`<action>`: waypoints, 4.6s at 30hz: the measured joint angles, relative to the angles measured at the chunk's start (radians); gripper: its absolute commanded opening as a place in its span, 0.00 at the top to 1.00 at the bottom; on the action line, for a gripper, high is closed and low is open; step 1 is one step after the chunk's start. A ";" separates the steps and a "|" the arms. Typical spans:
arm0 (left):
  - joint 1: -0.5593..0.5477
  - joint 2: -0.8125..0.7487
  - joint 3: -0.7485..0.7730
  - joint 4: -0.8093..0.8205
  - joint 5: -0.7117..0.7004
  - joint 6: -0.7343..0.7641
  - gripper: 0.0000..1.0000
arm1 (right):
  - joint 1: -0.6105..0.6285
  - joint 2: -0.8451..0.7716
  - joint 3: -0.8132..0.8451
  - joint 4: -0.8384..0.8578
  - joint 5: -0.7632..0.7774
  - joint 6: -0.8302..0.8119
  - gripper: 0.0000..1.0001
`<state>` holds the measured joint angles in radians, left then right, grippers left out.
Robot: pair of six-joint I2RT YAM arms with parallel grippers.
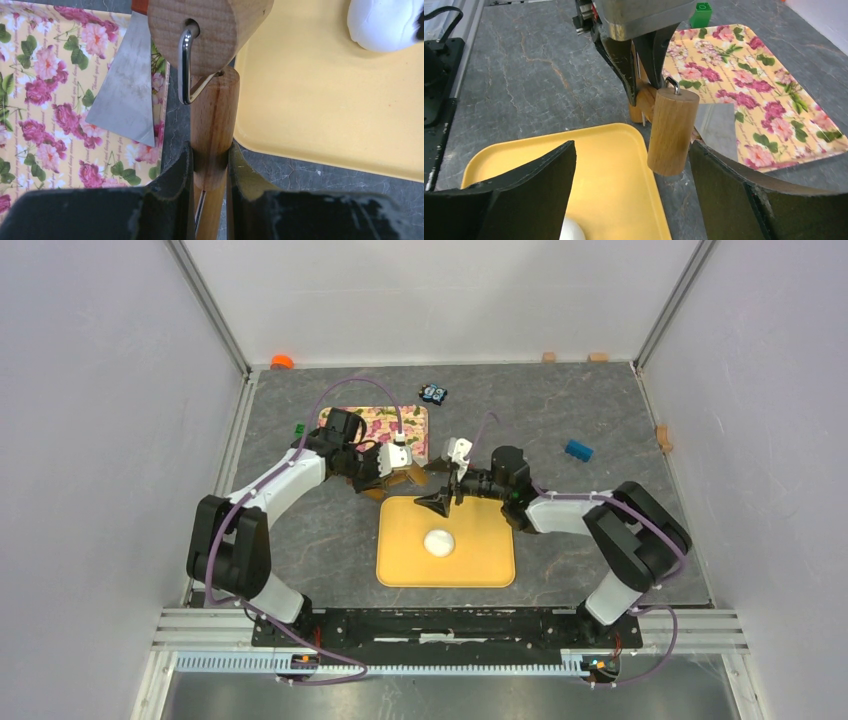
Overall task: Roll out the dumpling wrappers from the dough
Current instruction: Pick up the rolling pin from the center of the board, then flatten out the dough on the work surface.
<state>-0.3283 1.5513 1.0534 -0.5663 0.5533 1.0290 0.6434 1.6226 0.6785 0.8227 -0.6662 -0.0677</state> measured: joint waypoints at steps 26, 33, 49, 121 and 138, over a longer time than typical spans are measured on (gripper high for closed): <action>0.002 0.000 -0.007 0.009 0.034 0.000 0.98 | 0.066 0.278 0.277 -0.034 0.008 -0.082 0.50; 0.003 0.006 -0.013 0.014 0.022 0.007 0.98 | 0.063 0.312 0.312 -0.094 -0.014 -0.071 0.72; 0.031 -0.002 0.071 -0.035 -0.002 -0.079 0.08 | 0.062 0.213 0.330 -0.304 0.072 -0.163 1.00; -0.250 0.253 0.052 0.140 -0.360 -0.444 0.98 | 0.761 -0.484 -0.046 -1.053 0.973 -0.713 1.00; -0.254 0.232 0.015 0.182 -0.368 -0.407 0.98 | 0.798 -0.481 -0.024 -1.126 0.994 -0.708 1.00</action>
<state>-0.5823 1.7828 1.0687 -0.3843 0.1852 0.6224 1.4418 1.1419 0.6544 -0.3031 0.3279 -0.7753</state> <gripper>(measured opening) 0.053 0.397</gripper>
